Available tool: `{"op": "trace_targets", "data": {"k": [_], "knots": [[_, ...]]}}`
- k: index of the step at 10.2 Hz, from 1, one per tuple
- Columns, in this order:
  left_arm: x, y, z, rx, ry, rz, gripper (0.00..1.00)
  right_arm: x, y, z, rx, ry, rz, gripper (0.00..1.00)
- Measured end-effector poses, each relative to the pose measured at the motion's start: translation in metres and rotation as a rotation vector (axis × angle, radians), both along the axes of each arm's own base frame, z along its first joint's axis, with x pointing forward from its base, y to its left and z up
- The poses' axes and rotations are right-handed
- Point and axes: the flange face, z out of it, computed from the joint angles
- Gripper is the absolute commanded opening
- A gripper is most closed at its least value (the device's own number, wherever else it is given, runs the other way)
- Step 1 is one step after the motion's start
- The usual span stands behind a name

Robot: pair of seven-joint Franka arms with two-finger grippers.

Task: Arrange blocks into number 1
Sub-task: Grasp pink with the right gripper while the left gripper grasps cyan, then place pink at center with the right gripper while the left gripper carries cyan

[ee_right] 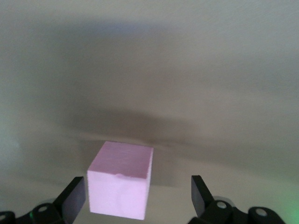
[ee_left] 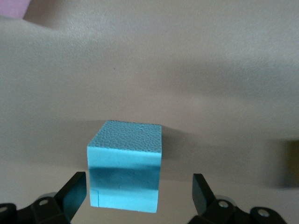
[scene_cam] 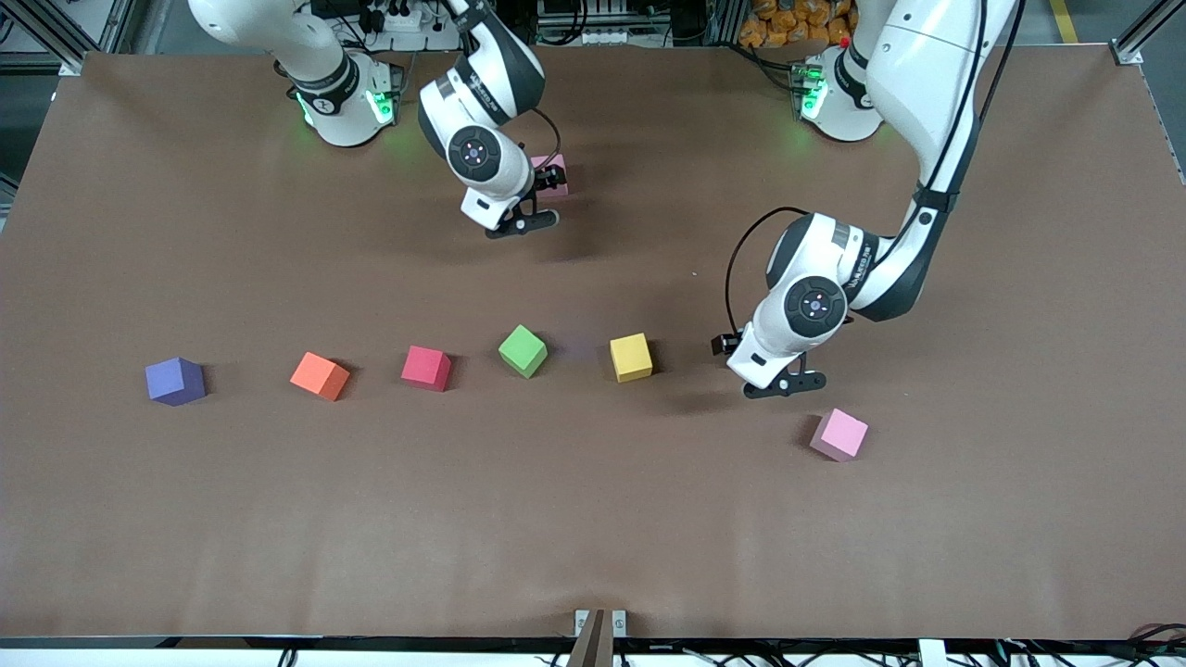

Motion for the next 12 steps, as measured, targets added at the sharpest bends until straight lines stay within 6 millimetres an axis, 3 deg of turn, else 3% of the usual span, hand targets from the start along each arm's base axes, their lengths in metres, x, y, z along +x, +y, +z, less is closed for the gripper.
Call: {"op": "trace_targets", "data": {"k": [3, 6, 7, 8, 9, 10, 12], "knots": [[-0.003, 0.001, -0.013, 0.015, 0.013, -0.011, 1.0, -0.026, 0.018, -0.016, -0.016, 0.007, 0.01, 1.0], [-0.005, 0.002, -0.029, 0.029, 0.026, -0.02, 1.0, -0.038, 0.024, -0.024, -0.034, 0.019, 0.02, 1.0], [-0.006, 0.003, -0.032, 0.033, 0.027, -0.023, 0.93, -0.042, 0.026, -0.027, -0.042, 0.022, 0.019, 0.97], [-0.006, 0.003, -0.034, 0.037, 0.025, -0.028, 0.38, -0.045, 0.028, -0.031, -0.047, 0.02, 0.02, 0.82], [-0.005, 0.003, -0.037, 0.041, 0.018, -0.036, 0.0, -0.049, 0.03, -0.036, -0.054, 0.02, 0.015, 0.65], [-0.005, 0.003, -0.038, 0.041, 0.017, -0.036, 0.0, -0.052, 0.031, -0.039, -0.065, 0.022, 0.001, 0.52], [-0.002, 0.004, -0.036, 0.039, 0.011, -0.036, 0.0, -0.053, 0.032, -0.04, -0.079, 0.024, -0.023, 0.48]]}}
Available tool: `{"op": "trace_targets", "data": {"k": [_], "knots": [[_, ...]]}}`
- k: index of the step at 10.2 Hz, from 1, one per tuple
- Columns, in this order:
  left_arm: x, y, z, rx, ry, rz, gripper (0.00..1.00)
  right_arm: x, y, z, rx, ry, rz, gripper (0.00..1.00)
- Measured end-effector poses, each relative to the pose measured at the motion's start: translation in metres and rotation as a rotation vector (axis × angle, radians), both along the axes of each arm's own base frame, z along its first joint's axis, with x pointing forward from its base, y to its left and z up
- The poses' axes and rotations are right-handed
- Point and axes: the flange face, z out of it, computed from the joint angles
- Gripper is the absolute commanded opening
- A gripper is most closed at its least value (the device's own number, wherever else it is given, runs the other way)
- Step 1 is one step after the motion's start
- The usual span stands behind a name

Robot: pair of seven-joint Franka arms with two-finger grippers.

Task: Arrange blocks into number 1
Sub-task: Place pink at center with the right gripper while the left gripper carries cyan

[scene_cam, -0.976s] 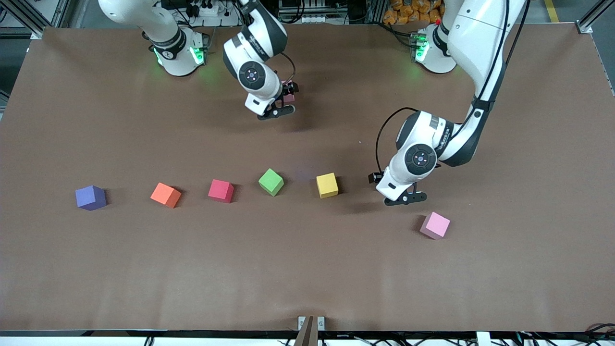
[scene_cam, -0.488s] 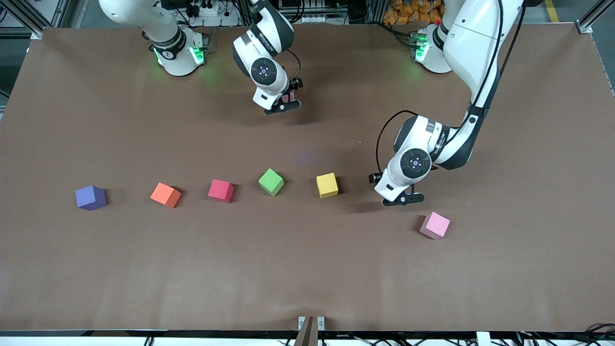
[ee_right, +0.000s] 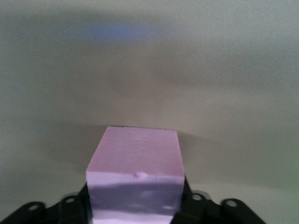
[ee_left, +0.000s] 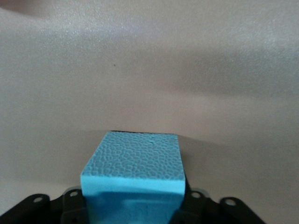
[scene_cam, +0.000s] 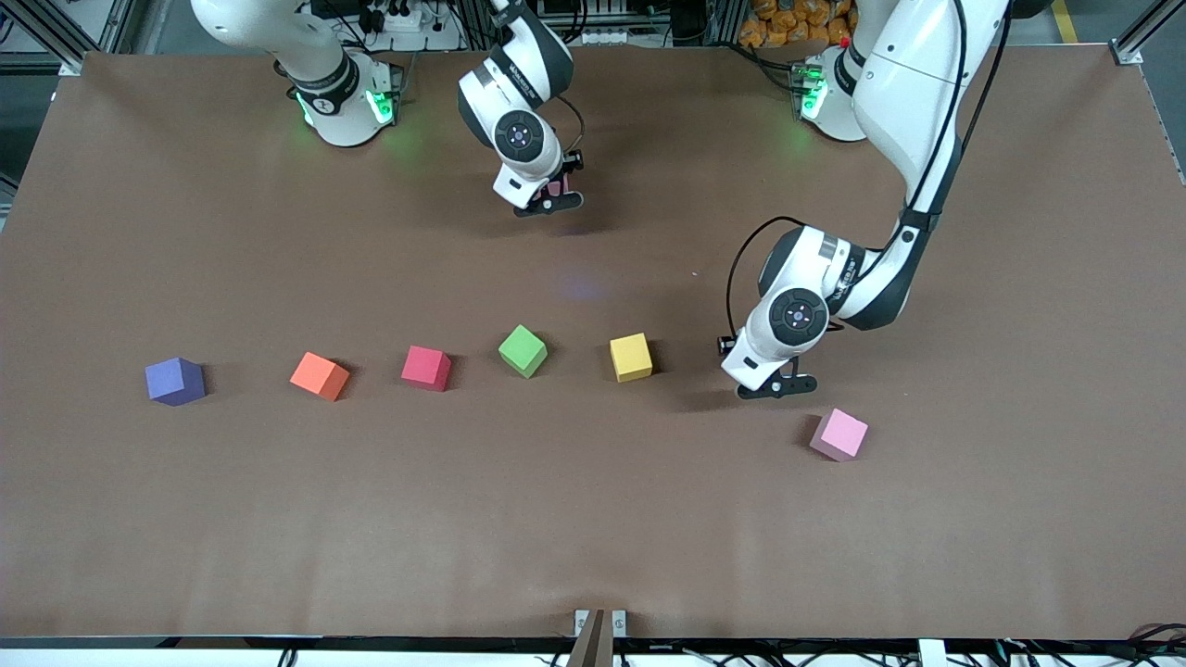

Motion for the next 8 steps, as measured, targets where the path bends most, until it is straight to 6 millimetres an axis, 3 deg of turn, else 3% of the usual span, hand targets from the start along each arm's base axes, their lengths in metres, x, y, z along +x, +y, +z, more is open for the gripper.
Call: {"op": "trace_targets", "data": {"k": [3, 6, 7, 8], "knots": [[0.006, -0.001, 0.008, -0.008, -0.018, 0.002, 0.0, 0.006, 0.009, 0.008, 0.004, -0.018, -0.047, 0.49], [0.012, -0.002, 0.032, -0.025, -0.054, -0.017, 0.0, 0.021, 0.031, 0.026, 0.037, -0.051, -0.097, 0.53], [0.014, -0.002, 0.039, -0.032, -0.063, -0.031, 0.0, 0.025, 0.035, 0.027, 0.045, -0.06, -0.104, 0.55], [0.014, -0.004, 0.044, -0.036, -0.07, -0.041, 0.0, 0.028, 0.04, 0.024, 0.049, -0.068, -0.109, 0.65]]}}
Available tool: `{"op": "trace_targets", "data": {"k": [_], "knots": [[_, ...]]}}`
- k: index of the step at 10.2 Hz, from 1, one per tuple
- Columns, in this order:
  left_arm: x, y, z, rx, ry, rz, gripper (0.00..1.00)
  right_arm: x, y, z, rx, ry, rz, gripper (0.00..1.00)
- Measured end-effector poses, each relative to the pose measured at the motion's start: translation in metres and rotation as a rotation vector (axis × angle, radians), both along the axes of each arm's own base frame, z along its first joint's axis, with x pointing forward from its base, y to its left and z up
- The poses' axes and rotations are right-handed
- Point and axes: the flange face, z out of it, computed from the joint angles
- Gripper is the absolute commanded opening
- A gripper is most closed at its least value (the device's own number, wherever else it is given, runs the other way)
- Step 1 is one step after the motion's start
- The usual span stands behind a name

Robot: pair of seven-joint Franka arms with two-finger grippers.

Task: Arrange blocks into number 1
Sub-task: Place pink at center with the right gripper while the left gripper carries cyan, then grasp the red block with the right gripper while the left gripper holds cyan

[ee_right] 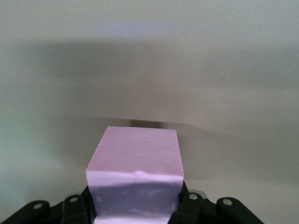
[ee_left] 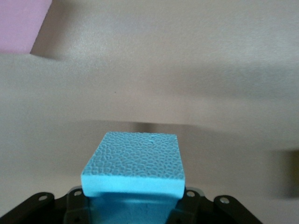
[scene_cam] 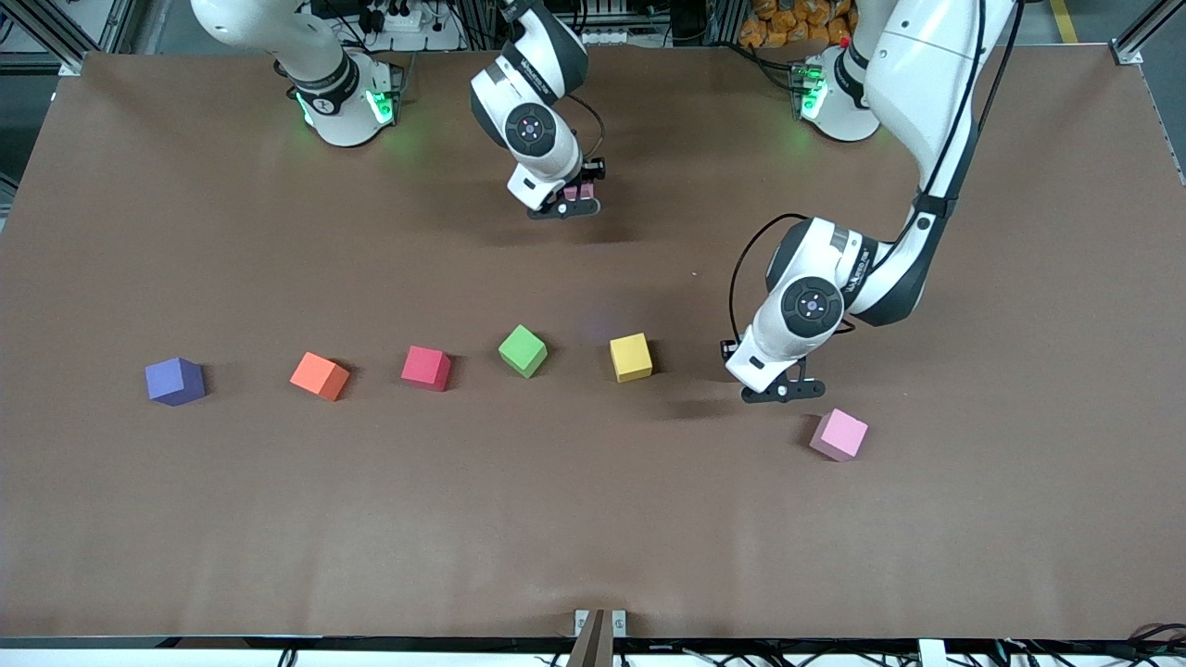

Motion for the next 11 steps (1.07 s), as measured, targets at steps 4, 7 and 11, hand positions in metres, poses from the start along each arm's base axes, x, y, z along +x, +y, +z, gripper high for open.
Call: {"op": "trace_targets", "data": {"k": [4, 7, 11], "knots": [[-0.013, -0.027, 0.004, -0.023, 0.005, -0.045, 0.0, 0.009, 0.005, -0.009, 0.005, -0.023, -0.013, 1.0], [-0.026, -0.05, 0.007, -0.044, 0.012, -0.08, 0.0, 0.046, -0.011, 0.033, -0.008, -0.025, 0.015, 1.0], [-0.067, -0.106, 0.011, -0.072, 0.042, -0.059, 0.0, 0.156, -0.114, 0.081, -0.028, -0.058, -0.164, 1.0]]}}
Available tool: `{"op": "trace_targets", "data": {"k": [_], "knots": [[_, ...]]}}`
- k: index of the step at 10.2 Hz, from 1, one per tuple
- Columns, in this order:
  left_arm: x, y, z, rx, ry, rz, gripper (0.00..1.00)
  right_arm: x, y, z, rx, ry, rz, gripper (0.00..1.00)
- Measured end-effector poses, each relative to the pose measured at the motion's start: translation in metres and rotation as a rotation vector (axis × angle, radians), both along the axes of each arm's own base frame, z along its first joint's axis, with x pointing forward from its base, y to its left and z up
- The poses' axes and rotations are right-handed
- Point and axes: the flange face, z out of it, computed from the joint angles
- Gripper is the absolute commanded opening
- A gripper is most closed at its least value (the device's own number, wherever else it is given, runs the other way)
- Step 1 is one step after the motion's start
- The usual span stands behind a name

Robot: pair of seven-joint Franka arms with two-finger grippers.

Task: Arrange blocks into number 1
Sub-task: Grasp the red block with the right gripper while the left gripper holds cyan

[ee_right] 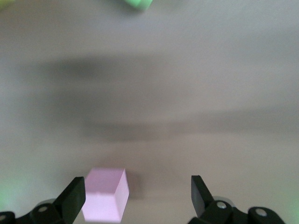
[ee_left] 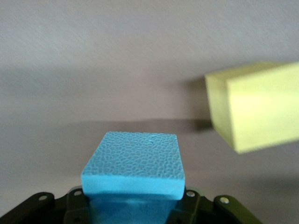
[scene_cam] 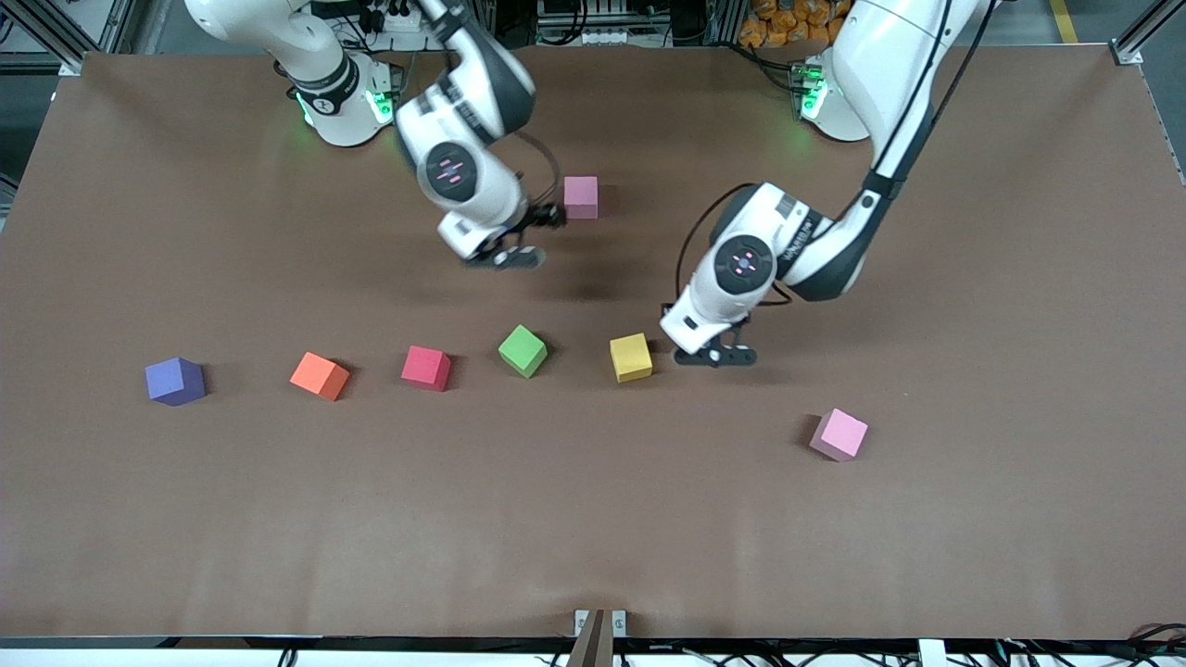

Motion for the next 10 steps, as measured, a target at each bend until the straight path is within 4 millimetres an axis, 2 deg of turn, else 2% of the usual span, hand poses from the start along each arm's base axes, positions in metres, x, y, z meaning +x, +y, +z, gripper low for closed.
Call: {"op": "trace_targets", "data": {"k": [2, 4, 6, 7, 8, 10], "knots": [[-0.037, -0.038, -0.002, 0.004, 0.025, 0.026, 0.0, 0.055, -0.05, 0.018, 0.001, -0.058, -0.105, 1.0], [-0.085, -0.082, -0.005, 0.028, 0.037, 0.033, 0.0, 0.1, -0.095, 0.031, 0.005, -0.098, -0.198, 1.0], [-0.141, -0.125, -0.016, 0.056, 0.048, 0.011, 0.0, 0.137, -0.128, 0.031, -0.041, -0.147, -0.215, 1.0], [-0.159, -0.137, -0.021, 0.063, 0.051, 0.0, 0.0, 0.152, -0.136, 0.024, -0.064, -0.165, -0.202, 1.0], [-0.164, -0.141, -0.023, 0.059, 0.048, -0.005, 0.0, 0.164, -0.138, 0.015, -0.08, -0.173, -0.198, 1.0], [-0.161, -0.145, -0.025, 0.031, 0.032, 0.002, 0.0, 0.185, -0.141, -0.001, -0.1, -0.185, -0.206, 1.0]]}}
